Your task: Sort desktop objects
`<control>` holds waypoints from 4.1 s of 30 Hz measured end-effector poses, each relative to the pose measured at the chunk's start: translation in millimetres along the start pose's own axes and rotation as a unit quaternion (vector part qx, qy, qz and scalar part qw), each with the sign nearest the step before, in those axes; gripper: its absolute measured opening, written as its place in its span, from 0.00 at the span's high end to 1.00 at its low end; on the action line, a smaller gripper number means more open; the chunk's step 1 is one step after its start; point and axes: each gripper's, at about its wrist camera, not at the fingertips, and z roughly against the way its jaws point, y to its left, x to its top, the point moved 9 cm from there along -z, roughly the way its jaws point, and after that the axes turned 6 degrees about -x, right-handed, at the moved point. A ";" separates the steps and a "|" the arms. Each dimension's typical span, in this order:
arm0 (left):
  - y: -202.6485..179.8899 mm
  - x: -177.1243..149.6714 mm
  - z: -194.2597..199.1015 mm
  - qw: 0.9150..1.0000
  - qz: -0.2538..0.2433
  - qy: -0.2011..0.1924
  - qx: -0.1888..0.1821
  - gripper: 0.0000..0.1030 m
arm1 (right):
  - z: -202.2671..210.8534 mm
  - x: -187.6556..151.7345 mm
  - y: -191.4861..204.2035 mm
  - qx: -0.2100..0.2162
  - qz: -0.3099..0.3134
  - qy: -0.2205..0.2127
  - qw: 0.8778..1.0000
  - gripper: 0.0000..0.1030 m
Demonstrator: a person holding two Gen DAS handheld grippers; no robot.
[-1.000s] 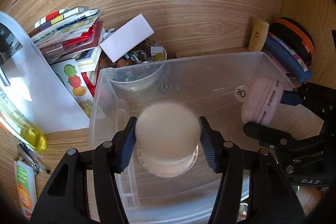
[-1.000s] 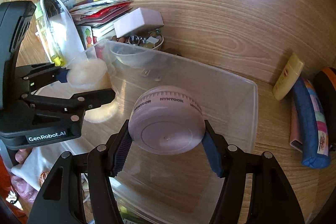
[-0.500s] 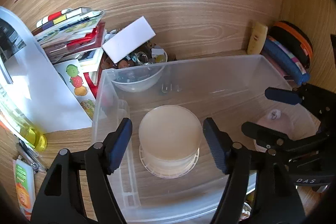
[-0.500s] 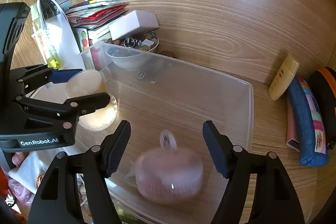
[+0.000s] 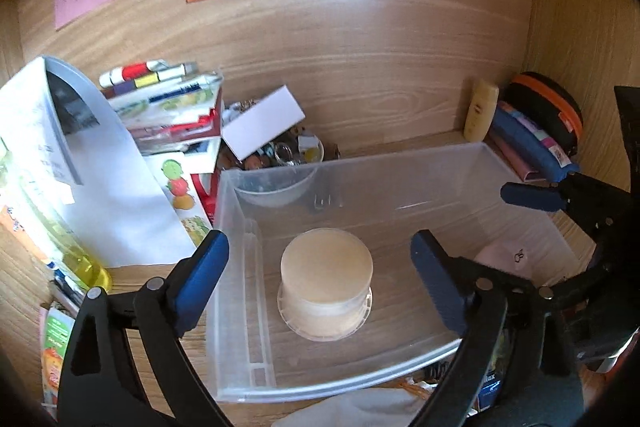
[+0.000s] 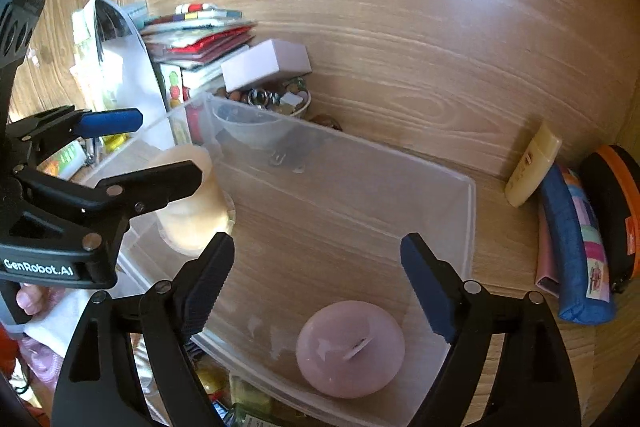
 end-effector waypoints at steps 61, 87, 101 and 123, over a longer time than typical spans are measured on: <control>-44.5 -124.1 40.8 0.989 -0.024 0.136 -0.054 0.02 | 53.6 -142.9 -57.6 -0.049 -0.025 0.102 0.993 0.06; -46.7 -112.8 48.7 0.978 -0.014 0.173 -0.115 0.65 | 67.0 -132.6 -55.6 0.012 -0.041 0.067 0.997 0.58; -20.3 -91.7 82.8 0.982 0.027 0.150 -0.110 0.83 | 87.3 -116.3 -49.7 0.027 -0.061 0.025 0.997 0.60; -40.6 -93.7 99.9 0.982 -0.006 0.125 -0.140 0.58 | 103.5 -81.1 -30.7 0.040 -0.041 -0.011 0.998 0.60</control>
